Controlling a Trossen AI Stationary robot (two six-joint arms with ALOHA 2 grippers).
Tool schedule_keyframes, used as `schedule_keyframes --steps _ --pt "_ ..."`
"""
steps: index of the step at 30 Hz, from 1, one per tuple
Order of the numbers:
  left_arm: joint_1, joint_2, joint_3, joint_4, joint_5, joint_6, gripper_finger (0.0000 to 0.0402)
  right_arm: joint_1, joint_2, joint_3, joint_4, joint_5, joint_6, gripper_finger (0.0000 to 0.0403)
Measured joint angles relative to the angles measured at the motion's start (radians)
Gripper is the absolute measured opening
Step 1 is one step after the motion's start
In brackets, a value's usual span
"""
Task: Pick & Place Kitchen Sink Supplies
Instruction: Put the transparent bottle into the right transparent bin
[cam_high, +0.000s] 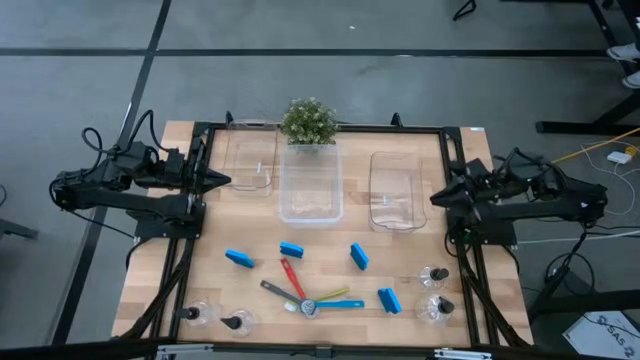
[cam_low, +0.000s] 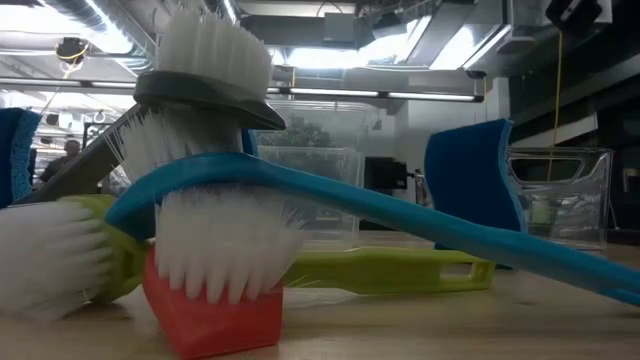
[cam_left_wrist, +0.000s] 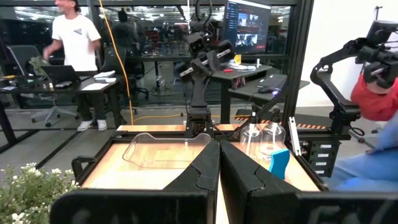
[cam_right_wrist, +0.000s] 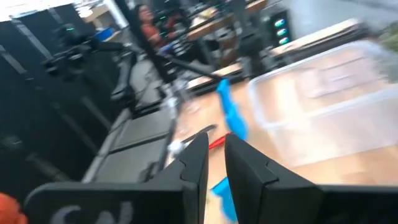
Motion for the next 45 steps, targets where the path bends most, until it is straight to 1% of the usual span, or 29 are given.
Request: schedule_keyframes --steps 3,5,8,12,14,18,21,25,29,32,37,41,45 --pt "0.000 0.000 0.000 0.000 0.000 0.000 0.0006 0.000 0.000 0.000 0.000 0.068 -0.003 0.0055" --pt "0.000 0.000 0.000 0.000 0.000 0.000 0.0006 0.000 0.000 0.000 0.000 0.087 -0.002 0.0055" --pt "0.000 0.000 0.000 0.000 0.000 0.000 0.0006 0.000 0.002 0.000 0.013 0.083 0.004 0.0055" --pt "0.000 0.000 0.000 0.000 0.000 0.000 0.0006 0.000 0.040 0.000 0.054 0.023 0.011 0.0055" --pt "0.000 0.000 0.000 0.000 0.000 0.000 0.0006 0.000 0.079 0.002 0.062 -0.002 0.028 0.0055" --pt "0.000 0.000 0.000 0.000 0.000 0.000 0.0006 0.013 0.182 0.011 0.057 -0.003 0.028 0.0055" --pt "0.000 0.000 0.000 0.000 0.000 0.000 0.0006 0.032 0.270 0.044 0.046 -0.012 0.018 0.0055" --pt "0.000 0.000 0.000 0.000 0.000 0.000 0.0006 0.064 0.384 0.116 0.018 -0.097 -0.026 0.0055" --pt "0.000 0.000 0.000 0.000 0.000 0.000 0.0006 0.114 0.466 0.190 0.011 -0.144 -0.025 0.0055" --pt "0.000 0.000 0.000 0.000 0.000 0.000 0.0006 0.142 0.519 0.253 -0.057 -0.168 0.019 0.0055" --pt "0.000 0.000 0.000 0.000 0.000 0.000 0.0006 0.164 0.587 0.399 -0.255 -0.293 0.160 0.0055" --pt "0.000 0.000 0.000 0.000 0.000 0.000 0.0006 0.205 0.623 0.485 -0.432 -0.298 0.284 0.0055" --pt "0.000 0.000 0.000 0.000 0.000 0.000 0.0006 0.262 0.634 0.522 -0.581 -0.308 0.407 0.0055"
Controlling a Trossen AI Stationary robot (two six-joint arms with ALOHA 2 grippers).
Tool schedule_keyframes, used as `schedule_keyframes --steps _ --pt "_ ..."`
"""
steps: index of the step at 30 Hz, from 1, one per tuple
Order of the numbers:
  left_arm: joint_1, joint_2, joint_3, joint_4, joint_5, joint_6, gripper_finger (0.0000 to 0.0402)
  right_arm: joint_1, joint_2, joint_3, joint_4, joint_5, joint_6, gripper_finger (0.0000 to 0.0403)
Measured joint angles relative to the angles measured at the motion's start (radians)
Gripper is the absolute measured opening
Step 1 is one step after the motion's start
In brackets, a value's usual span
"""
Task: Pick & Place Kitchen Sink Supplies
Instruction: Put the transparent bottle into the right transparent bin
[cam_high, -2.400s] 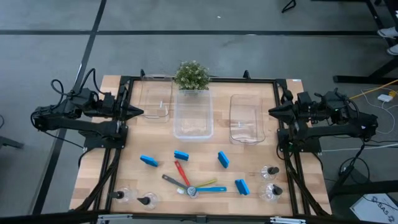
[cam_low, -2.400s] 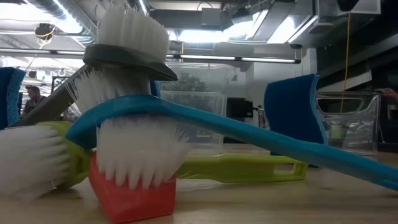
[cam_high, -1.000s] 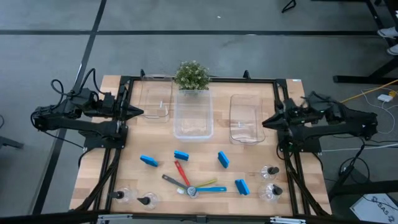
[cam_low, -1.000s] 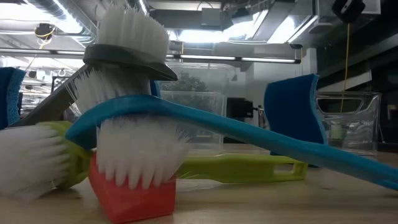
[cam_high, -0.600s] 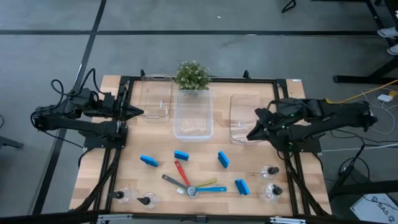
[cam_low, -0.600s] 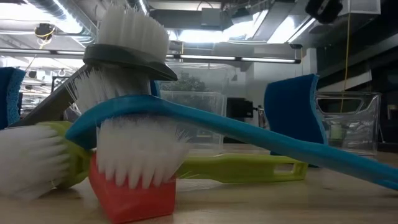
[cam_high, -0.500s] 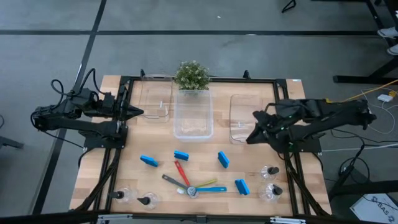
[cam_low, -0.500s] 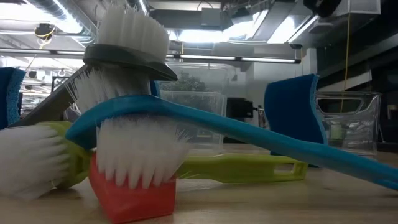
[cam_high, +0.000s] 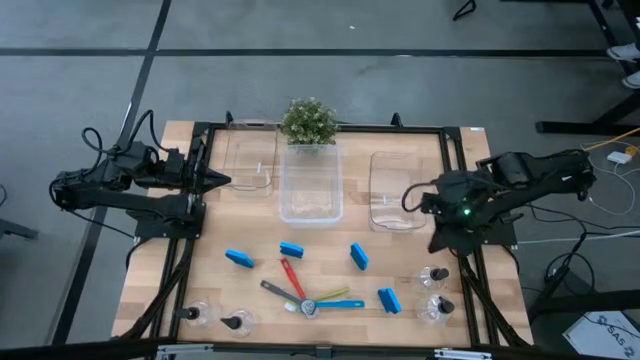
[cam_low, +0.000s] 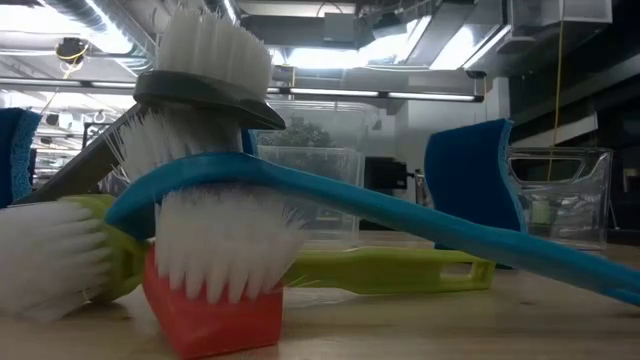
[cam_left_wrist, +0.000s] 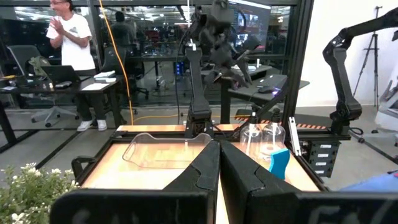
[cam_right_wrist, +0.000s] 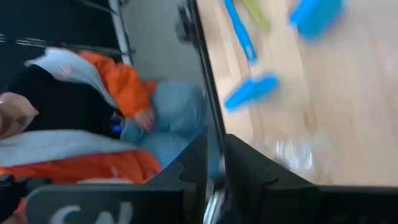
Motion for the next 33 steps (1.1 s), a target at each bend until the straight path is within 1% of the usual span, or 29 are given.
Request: schedule_keyframes --steps 3,5,7,11,14,18,20,23,25,27,30,33 --pt "0.000 0.000 0.000 0.000 0.000 0.000 0.0006 0.070 -0.002 0.000 -0.068 -0.038 0.095 0.0055" --pt "0.000 0.000 0.000 0.000 0.000 0.000 0.0006 0.133 -0.007 0.001 -0.073 -0.066 0.177 0.0055" --pt "0.000 0.000 0.000 0.000 0.000 0.000 0.0006 0.201 -0.008 0.001 -0.056 -0.061 0.265 0.0055" --pt "0.000 0.000 0.000 0.000 0.000 0.000 0.0006 0.335 -0.008 0.001 -0.032 0.021 0.361 0.0055" --pt "0.000 0.000 0.000 0.000 0.000 0.000 0.0006 0.425 -0.008 0.001 -0.032 0.099 0.382 0.0055" --pt "0.000 0.000 0.000 0.000 0.000 0.000 0.0006 0.506 -0.005 0.001 -0.032 0.229 0.316 0.0054" --pt "0.000 0.000 0.000 0.000 0.000 0.000 0.0006 0.535 0.001 0.001 -0.032 0.278 0.247 0.0049" --pt "0.000 0.000 0.000 0.000 0.000 0.000 0.0006 0.580 0.012 0.001 -0.032 0.324 0.122 0.0038" --pt "0.000 0.000 0.000 0.000 0.000 0.000 0.0006 0.601 0.016 0.001 -0.032 0.335 0.060 0.0029" --pt "0.000 0.000 0.000 0.000 0.000 0.000 0.0006 0.615 0.019 0.001 -0.031 0.336 0.033 0.0019" --pt "0.000 0.000 0.000 0.000 0.000 0.000 0.0006 0.622 0.021 0.001 -0.024 0.290 0.024 0.0007" --pt "0.000 0.000 0.000 0.000 0.000 0.000 0.0006 0.620 0.019 0.001 -0.025 0.250 -0.033 0.0004"
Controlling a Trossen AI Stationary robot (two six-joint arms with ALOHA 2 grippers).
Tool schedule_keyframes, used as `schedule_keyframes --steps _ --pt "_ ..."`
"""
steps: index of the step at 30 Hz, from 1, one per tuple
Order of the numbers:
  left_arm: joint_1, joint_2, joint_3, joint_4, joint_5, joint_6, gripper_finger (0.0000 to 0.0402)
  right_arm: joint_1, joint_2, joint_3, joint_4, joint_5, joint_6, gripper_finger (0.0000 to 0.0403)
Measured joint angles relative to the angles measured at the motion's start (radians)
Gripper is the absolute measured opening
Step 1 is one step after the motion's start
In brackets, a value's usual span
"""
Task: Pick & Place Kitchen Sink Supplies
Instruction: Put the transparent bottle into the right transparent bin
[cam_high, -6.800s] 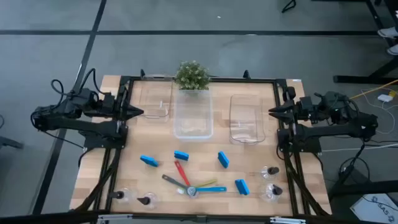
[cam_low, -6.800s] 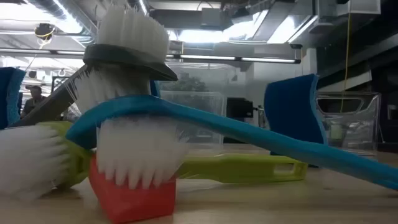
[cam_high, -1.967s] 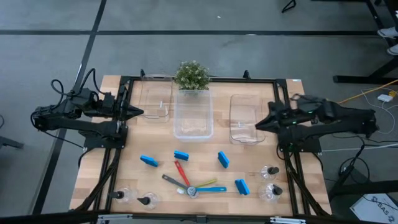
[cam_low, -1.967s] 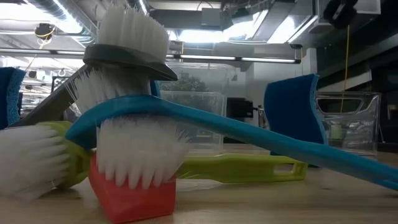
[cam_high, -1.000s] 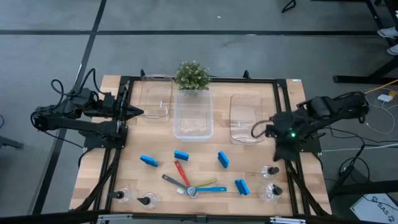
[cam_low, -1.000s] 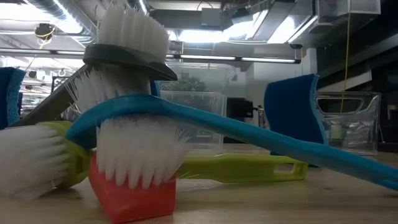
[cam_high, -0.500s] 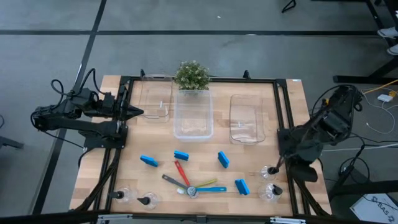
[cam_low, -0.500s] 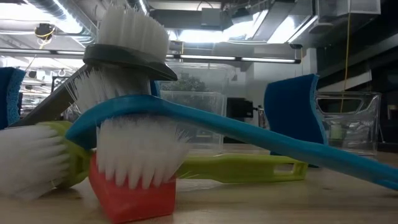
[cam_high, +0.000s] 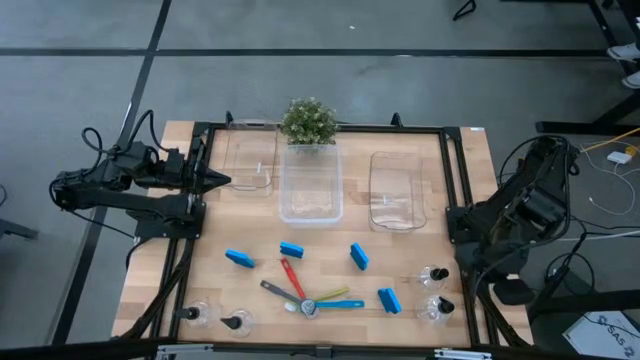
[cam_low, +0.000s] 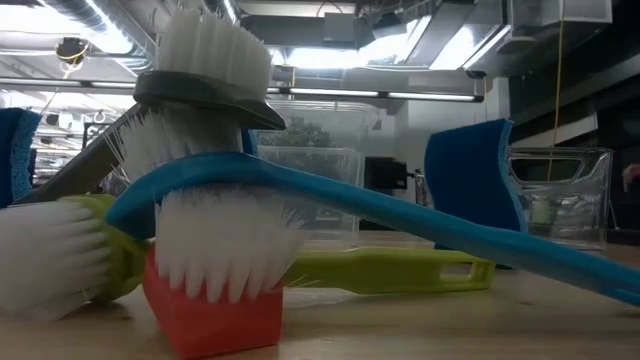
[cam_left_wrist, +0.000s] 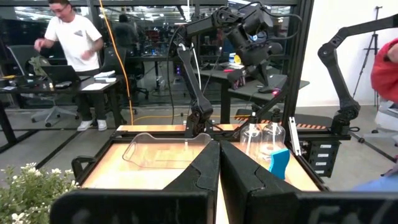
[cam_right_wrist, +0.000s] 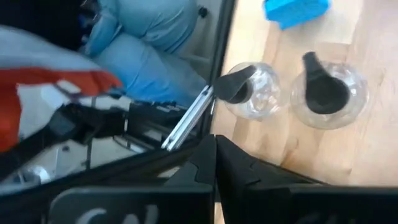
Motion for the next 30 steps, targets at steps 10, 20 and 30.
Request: schedule_keyframes --steps 10,20,30 --pt "0.000 0.000 0.000 0.000 0.000 0.000 0.0006 -0.001 0.000 0.000 0.000 0.205 -0.142 0.0012" --pt "0.000 0.000 0.000 0.000 0.000 0.000 0.0006 -0.033 0.000 0.000 -0.020 0.217 -0.090 0.0017" --pt "0.000 0.000 0.000 0.000 0.000 0.000 0.0006 -0.038 0.100 0.072 -0.059 0.232 -0.189 0.0079"
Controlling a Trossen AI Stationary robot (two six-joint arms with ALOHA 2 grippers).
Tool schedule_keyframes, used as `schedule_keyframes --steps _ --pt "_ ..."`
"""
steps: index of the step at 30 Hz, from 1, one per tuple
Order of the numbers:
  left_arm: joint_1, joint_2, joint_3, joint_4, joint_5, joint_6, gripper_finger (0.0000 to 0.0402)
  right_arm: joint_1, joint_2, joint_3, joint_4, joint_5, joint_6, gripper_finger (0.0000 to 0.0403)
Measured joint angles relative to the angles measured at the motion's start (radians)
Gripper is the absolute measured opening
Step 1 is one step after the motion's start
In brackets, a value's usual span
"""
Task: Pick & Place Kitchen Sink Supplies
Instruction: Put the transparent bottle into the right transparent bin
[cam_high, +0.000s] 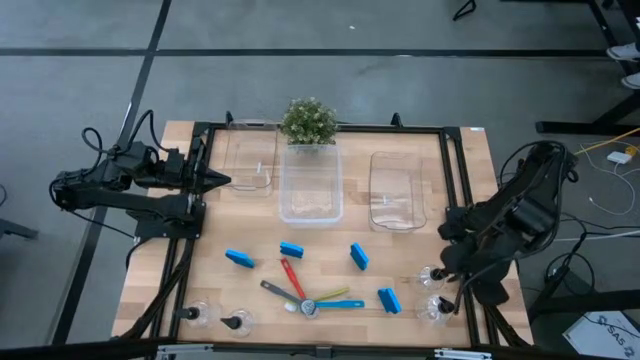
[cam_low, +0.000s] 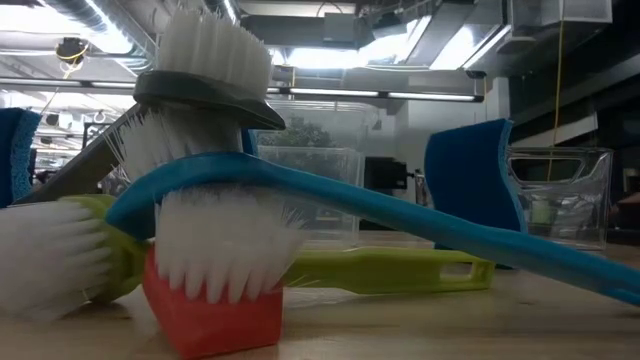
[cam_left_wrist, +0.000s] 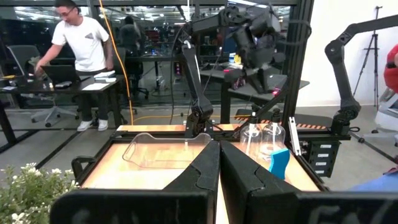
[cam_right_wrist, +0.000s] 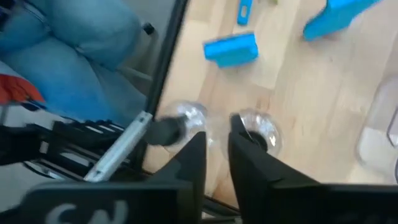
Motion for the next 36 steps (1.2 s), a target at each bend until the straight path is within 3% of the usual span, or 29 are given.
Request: schedule_keyframes --steps 7,14,27,36 --pt "0.000 0.000 0.000 0.000 0.000 0.000 0.0006 -0.025 0.096 0.200 -0.316 0.118 -0.001 0.0171" --pt "0.000 0.000 0.000 0.000 0.000 0.000 0.0006 0.002 0.188 0.190 -0.303 0.144 -0.098 0.0236" --pt "0.000 0.000 0.000 0.000 0.000 0.000 0.0006 0.030 0.226 0.186 -0.316 0.190 -0.028 0.0218" --pt "0.000 0.000 0.000 0.000 0.000 0.000 0.0006 0.051 0.225 0.115 -0.305 0.124 0.085 0.0215"
